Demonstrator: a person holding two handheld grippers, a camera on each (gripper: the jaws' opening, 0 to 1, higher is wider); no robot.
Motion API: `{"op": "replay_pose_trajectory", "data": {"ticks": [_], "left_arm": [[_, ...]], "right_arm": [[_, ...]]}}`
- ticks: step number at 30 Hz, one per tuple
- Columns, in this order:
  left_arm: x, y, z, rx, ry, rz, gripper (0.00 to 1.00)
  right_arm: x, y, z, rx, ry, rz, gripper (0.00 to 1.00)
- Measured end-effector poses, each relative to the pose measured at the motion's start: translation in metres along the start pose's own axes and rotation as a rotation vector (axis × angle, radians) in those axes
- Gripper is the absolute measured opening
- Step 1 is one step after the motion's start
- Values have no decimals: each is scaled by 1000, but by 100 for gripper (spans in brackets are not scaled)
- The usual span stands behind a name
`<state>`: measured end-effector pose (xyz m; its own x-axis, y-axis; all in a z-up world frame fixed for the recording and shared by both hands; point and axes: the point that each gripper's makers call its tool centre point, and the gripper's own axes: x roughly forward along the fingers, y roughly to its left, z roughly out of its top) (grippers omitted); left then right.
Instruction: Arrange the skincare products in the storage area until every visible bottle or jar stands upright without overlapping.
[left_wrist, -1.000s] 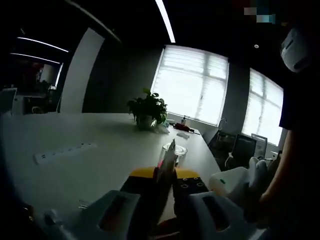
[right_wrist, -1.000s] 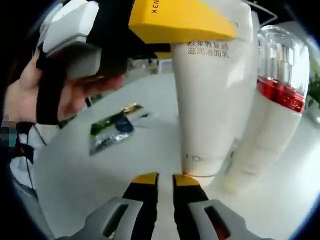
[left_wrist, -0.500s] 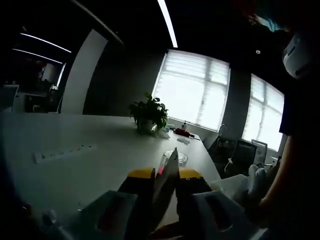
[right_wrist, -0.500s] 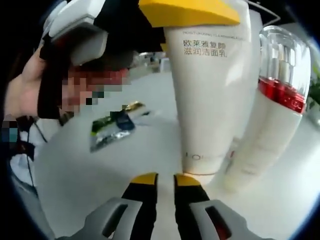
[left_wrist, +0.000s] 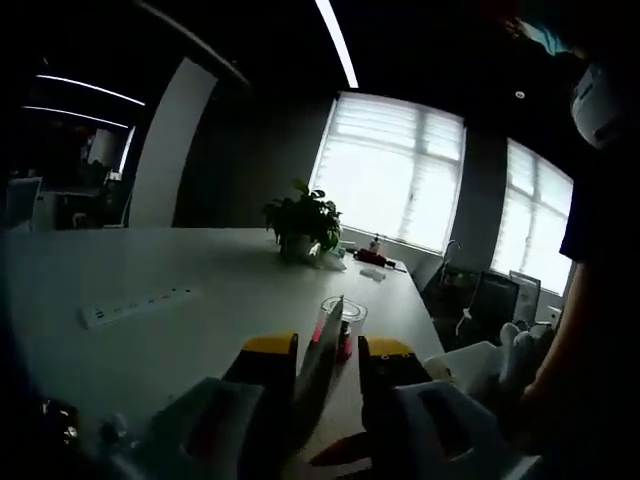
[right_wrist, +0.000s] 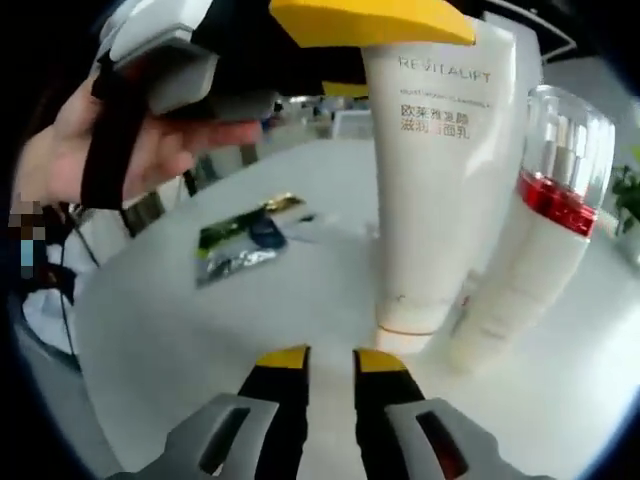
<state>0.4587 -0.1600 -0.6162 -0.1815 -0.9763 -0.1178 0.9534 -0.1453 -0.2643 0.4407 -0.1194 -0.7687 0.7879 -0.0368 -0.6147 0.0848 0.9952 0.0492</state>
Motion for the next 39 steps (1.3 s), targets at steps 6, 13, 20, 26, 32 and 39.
{"op": "replay_pose_trajectory", "data": {"ticks": [6, 13, 20, 26, 32, 39], "left_arm": [[-20, -12, 3, 15, 41, 42, 29], [-39, -22, 1, 32, 84, 93, 39], [-62, -45, 1, 12, 100, 137, 46], [-76, -61, -20, -79, 154, 119, 51], [-96, -74, -23, -115, 126, 169, 59], [-126, -85, -37, -134, 149, 291, 65]], "right_arm": [[-18, -6, -1, -11, 5, -13, 13], [-41, -8, 1, -20, 3, -25, 18], [-67, -10, 4, -39, -17, -36, 24], [-96, -29, -1, -86, 1, -67, 28], [-126, -45, 5, -112, -14, -81, 32], [-151, -46, 5, -93, -61, -62, 34]]}}
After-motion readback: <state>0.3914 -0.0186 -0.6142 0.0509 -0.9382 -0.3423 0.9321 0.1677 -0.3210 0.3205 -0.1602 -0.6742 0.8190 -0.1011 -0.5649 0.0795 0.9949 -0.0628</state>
